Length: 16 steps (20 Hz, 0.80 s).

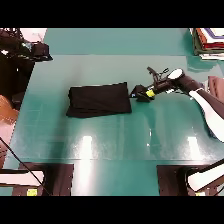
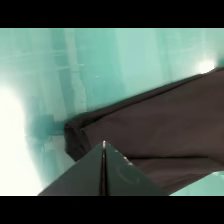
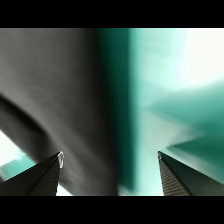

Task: Fold the shirts.

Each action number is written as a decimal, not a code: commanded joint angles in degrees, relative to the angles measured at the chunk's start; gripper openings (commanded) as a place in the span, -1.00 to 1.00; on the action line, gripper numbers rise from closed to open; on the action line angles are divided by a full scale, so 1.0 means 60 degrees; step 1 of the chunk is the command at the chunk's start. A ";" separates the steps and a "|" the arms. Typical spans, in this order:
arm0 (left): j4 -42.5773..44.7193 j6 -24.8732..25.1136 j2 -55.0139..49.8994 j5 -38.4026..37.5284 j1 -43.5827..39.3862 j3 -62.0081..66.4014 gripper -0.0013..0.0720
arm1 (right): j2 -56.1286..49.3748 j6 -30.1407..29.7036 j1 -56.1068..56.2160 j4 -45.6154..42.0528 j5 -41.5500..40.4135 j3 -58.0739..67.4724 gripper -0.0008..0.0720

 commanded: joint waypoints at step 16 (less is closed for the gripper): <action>-0.0838 0.0259 0.0000 -0.0018 -0.1388 -0.0004 -0.88 | -0.1162 0.0645 -0.0069 -0.1861 0.0288 0.4925 -0.95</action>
